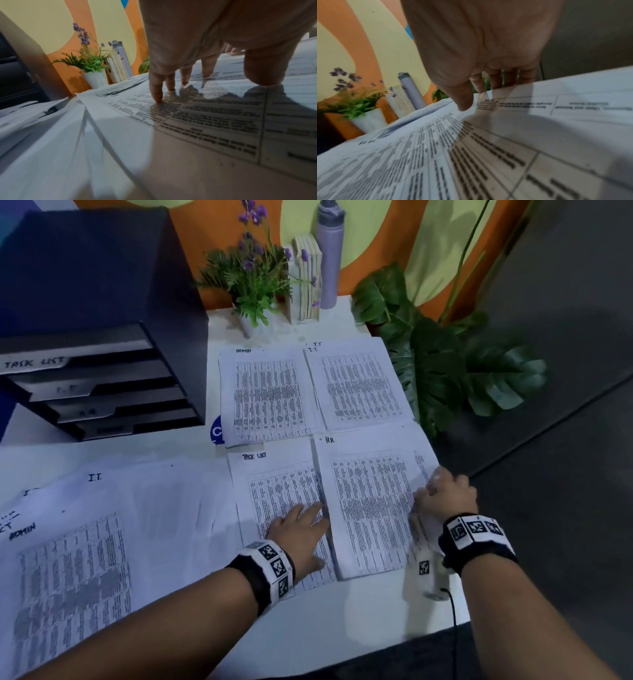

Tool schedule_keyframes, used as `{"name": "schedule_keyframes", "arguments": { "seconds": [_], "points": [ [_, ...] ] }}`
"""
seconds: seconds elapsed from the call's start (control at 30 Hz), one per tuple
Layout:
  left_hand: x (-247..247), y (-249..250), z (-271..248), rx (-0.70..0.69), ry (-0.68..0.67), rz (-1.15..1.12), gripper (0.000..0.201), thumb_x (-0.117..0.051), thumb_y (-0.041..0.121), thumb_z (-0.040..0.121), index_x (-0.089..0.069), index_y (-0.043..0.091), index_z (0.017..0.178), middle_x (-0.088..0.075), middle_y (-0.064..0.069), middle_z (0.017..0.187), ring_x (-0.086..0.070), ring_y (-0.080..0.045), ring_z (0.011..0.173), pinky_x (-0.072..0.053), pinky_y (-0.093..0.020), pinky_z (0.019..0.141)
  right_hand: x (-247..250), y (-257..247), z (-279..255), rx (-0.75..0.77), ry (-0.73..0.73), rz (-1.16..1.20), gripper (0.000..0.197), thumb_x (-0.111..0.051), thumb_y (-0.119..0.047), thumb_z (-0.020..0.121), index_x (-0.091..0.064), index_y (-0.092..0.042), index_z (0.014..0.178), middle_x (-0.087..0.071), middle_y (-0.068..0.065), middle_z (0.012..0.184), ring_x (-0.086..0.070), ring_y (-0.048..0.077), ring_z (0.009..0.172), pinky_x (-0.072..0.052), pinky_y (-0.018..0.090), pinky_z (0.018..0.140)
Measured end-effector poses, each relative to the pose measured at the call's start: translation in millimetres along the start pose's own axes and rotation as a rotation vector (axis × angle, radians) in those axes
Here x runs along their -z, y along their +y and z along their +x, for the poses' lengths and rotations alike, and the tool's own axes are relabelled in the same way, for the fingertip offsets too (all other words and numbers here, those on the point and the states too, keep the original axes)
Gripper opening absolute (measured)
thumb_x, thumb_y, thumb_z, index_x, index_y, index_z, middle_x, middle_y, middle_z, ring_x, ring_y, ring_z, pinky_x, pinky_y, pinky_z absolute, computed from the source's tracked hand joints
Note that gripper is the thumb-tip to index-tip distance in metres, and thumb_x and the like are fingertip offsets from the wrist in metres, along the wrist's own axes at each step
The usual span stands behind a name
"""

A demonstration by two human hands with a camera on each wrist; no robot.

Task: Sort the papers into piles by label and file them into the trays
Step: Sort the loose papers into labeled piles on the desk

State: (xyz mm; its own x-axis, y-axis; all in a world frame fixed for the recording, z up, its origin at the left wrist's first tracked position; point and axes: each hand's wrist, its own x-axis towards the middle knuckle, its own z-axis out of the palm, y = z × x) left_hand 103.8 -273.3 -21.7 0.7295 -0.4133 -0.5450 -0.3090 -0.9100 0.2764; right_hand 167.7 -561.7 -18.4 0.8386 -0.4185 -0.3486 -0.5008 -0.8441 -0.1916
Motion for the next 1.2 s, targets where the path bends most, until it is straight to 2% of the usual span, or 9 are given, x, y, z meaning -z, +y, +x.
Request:
{"name": "schedule_keyframes", "arguments": {
  "seconds": [0.13,0.23,0.37,0.47,0.6,0.7,0.87,1.0,1.2],
  "points": [
    [-2,4,1,0.021,0.046,0.028,0.080,-0.065,0.047,0.084,-0.023,0.029,0.149,0.002,0.002,0.162,0.000,-0.030,0.147,-0.013,-0.056,0.114,-7,-5,-23,0.057,-0.010,0.137,0.079,-0.065,-0.031,0.083,-0.020,-0.029,0.148,-0.041,0.018,0.132,-0.047,0.039,0.117,-0.042,0.047,0.097],
    [-5,4,2,0.033,0.086,0.060,0.084,-0.065,0.047,0.081,-0.023,0.023,0.150,-0.006,0.000,0.159,-0.006,-0.029,0.144,-0.019,-0.055,0.113,-13,-2,-30,0.098,-0.008,0.237,0.084,-0.055,-0.021,0.083,-0.007,-0.036,0.150,-0.059,0.011,0.114,-0.060,0.033,0.099,-0.051,0.041,0.086],
    [-10,-9,-2,0.098,0.078,-0.030,0.090,-0.061,0.062,0.079,-0.012,0.039,0.150,0.010,0.005,0.161,0.008,-0.027,0.148,-0.007,-0.058,0.115,0,15,-26,0.035,0.092,0.214,0.079,-0.055,-0.020,0.073,-0.018,-0.040,0.140,-0.064,0.005,0.094,-0.063,0.030,0.079,-0.057,0.041,0.073],
    [-11,-22,-10,0.172,0.074,-0.081,0.097,-0.059,0.067,0.078,0.003,0.045,0.150,0.022,0.010,0.159,0.019,-0.025,0.147,0.004,-0.059,0.114,6,26,-14,-0.003,0.045,0.254,0.078,-0.052,-0.013,0.079,-0.016,-0.039,0.143,-0.064,0.012,0.106,-0.063,0.033,0.090,-0.055,0.043,0.081],
    [-18,-45,-23,0.234,0.099,-0.140,0.100,-0.057,0.074,0.074,0.007,0.049,0.148,0.028,0.013,0.156,0.028,-0.021,0.144,0.010,-0.056,0.114,2,18,-9,-0.008,-0.060,0.286,0.081,-0.058,-0.034,0.088,-0.007,-0.035,0.151,-0.052,0.017,0.134,-0.055,0.037,0.115,-0.046,0.042,0.096],
    [-22,-61,-32,0.241,0.121,-0.145,0.100,-0.058,0.074,0.074,0.005,0.049,0.148,0.028,0.013,0.156,0.029,-0.019,0.143,0.008,-0.055,0.115,-6,3,-14,0.038,-0.102,0.170,0.097,-0.067,-0.041,0.083,0.001,-0.033,0.152,-0.048,0.017,0.135,-0.052,0.037,0.119,-0.045,0.046,0.097],
    [-22,-88,-45,0.275,0.128,-0.138,0.100,-0.057,0.075,0.074,0.004,0.050,0.148,0.028,0.012,0.157,0.027,-0.019,0.144,0.008,-0.055,0.116,-21,-18,-30,0.086,-0.080,0.018,0.096,-0.059,-0.027,0.083,0.008,-0.034,0.151,-0.057,0.014,0.114,-0.059,0.034,0.101,-0.050,0.043,0.086],
    [-19,-93,-49,0.269,0.105,-0.093,0.099,-0.056,0.075,0.075,0.005,0.049,0.149,0.028,0.011,0.157,0.025,-0.021,0.145,0.010,-0.057,0.114,-17,-21,-33,0.057,-0.076,0.166,0.094,-0.056,-0.012,0.083,0.004,-0.033,0.152,-0.060,0.012,0.089,-0.058,0.030,0.081,-0.047,0.036,0.074],
    [-13,-64,-29,0.143,0.073,-0.055,0.095,-0.053,0.073,0.078,0.003,0.047,0.149,0.026,0.010,0.157,0.024,-0.022,0.145,0.010,-0.057,0.114,-2,-10,-34,0.070,-0.042,0.296,0.081,-0.050,-0.004,0.087,-0.012,-0.033,0.153,-0.059,0.021,0.112,-0.058,0.037,0.101,-0.048,0.040,0.084]
  ]
}}
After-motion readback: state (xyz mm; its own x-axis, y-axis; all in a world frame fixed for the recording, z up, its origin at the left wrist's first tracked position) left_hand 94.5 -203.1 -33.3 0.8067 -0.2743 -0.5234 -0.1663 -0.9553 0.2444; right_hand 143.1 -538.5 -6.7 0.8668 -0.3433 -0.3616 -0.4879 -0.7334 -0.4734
